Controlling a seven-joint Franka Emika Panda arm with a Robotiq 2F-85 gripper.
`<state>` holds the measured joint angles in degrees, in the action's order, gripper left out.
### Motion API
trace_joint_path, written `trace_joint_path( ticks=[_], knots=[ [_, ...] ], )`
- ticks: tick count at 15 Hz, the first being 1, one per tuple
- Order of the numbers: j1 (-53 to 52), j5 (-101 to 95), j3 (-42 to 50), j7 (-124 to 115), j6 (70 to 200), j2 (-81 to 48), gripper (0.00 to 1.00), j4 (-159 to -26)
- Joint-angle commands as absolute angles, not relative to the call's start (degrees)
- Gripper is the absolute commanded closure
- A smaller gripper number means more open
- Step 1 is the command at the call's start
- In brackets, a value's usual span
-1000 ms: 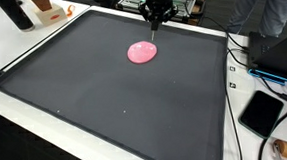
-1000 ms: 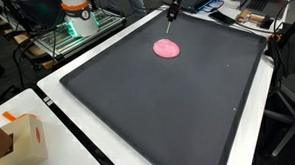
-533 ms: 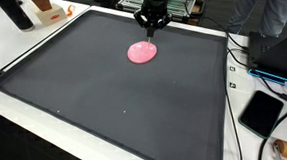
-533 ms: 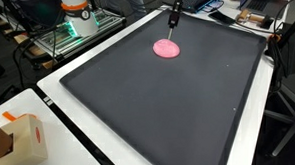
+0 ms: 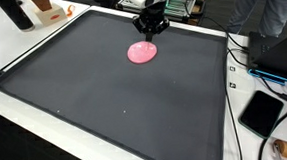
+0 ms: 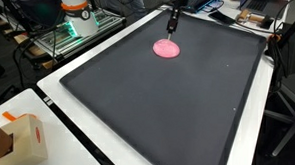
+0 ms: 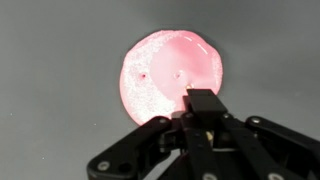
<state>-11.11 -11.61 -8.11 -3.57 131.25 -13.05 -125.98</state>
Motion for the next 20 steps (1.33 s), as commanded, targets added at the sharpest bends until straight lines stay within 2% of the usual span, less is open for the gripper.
trace_joint_path(
  ticks=[1, 20],
  knots=[
    [-10.48, -10.58, -8.26, -1.08, 132.57, -13.59, 0.97, -127.01],
    [-10.4, -10.86, -7.94, -0.82, 133.26, -15.28, 0.97, -126.47]
  ],
)
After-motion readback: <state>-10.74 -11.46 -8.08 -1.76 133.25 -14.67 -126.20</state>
